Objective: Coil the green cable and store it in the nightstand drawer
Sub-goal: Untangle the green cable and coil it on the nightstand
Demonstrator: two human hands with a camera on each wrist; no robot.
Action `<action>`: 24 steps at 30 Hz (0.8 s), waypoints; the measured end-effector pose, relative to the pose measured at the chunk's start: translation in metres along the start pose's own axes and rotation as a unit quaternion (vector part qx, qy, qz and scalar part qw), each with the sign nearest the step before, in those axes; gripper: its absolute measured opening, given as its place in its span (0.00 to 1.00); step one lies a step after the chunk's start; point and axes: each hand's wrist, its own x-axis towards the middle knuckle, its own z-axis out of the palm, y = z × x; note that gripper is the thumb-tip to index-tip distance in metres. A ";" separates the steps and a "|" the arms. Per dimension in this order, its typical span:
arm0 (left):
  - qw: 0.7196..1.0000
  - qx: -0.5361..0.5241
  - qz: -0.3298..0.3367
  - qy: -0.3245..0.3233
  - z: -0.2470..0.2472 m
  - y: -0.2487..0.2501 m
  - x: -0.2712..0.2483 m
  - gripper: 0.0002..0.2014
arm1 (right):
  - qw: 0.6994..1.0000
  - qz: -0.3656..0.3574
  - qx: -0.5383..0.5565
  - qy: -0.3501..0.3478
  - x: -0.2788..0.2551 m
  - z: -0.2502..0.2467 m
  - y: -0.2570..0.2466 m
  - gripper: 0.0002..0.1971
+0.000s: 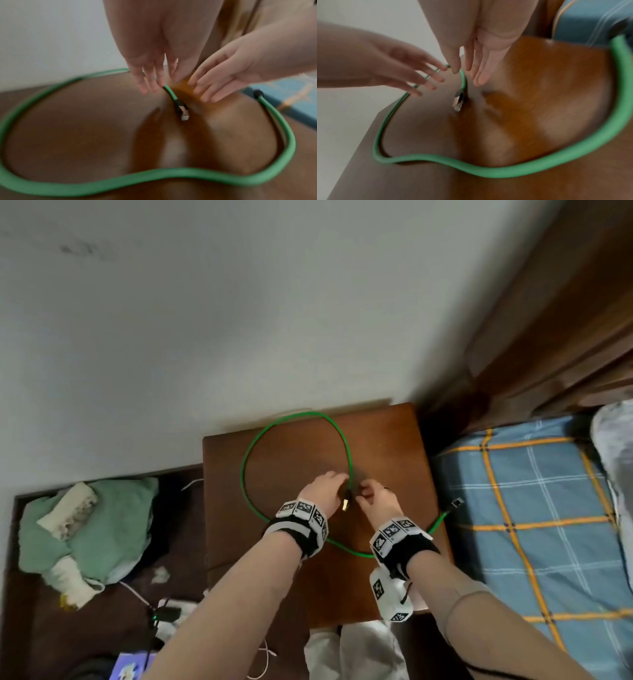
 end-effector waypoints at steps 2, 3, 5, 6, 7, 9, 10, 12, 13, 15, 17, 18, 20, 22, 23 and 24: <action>0.996 -0.080 -0.044 -0.007 0.008 0.001 0.014 0.27 | 1.000 -0.005 0.010 -0.020 0.012 0.010 0.002 0.22; 0.991 -0.118 -0.069 -0.011 0.011 0.003 0.017 0.28 | 0.999 -0.007 0.014 -0.028 0.015 0.015 0.002 0.23; 0.976 -0.194 -0.102 -0.008 0.017 0.002 0.024 0.27 | 0.999 0.002 0.045 -0.026 0.021 0.024 0.004 0.22; 0.967 -0.227 -0.115 -0.003 0.021 0.001 0.026 0.25 | 0.997 0.013 0.077 -0.024 0.022 0.026 0.005 0.20; 0.960 -0.252 -0.124 0.003 0.022 0.000 0.026 0.24 | 0.993 0.019 0.112 -0.027 0.023 0.027 0.007 0.19; 0.953 -0.275 -0.123 0.030 0.022 -0.005 0.023 0.20 | 0.988 -0.002 0.151 -0.036 0.020 0.026 0.008 0.17; 0.951 -0.281 -0.118 0.043 0.020 -0.007 0.020 0.16 | 0.986 -0.021 0.158 -0.045 0.018 0.024 0.009 0.16; 0.954 -0.275 -0.100 0.059 0.013 -0.012 0.014 0.08 | 0.984 -0.064 0.157 -0.050 0.014 0.017 0.009 0.16; 0.957 -0.268 -0.095 0.060 0.007 -0.016 0.008 0.05 | 0.984 -0.081 0.150 -0.046 0.013 0.013 0.008 0.17; 0.958 -0.270 -0.084 0.051 -0.005 -0.022 -0.002 0.02 | 0.987 -0.101 0.123 -0.013 0.014 0.003 0.004 0.18; 0.960 -0.268 -0.068 0.039 -0.023 -0.024 -0.020 0.03 | 0.987 -0.133 0.081 0.027 0.012 -0.012 -0.010 0.23; 0.965 -0.254 -0.052 0.042 -0.033 -0.024 -0.030 0.07 | 0.984 -0.164 0.063 0.041 0.010 -0.021 -0.020 0.28; 0.968 -0.240 -0.029 0.061 -0.053 -0.023 -0.054 0.13 | 0.973 -0.226 0.010 0.051 0.004 -0.039 -0.047 0.36; 0.961 -0.257 0.006 0.100 -0.076 -0.017 -0.080 0.10 | 0.961 -0.258 -0.086 0.051 -0.006 -0.054 -0.081 0.38; 0.957 -0.261 0.027 0.122 -0.087 -0.014 -0.094 0.06 | 0.951 -0.271 -0.144 0.049 -0.013 -0.061 -0.099 0.36; 0.952 -0.265 0.049 0.144 -0.099 -0.010 -0.107 0.04 | 0.941 -0.278 -0.189 0.042 -0.021 -0.068 -0.117 0.30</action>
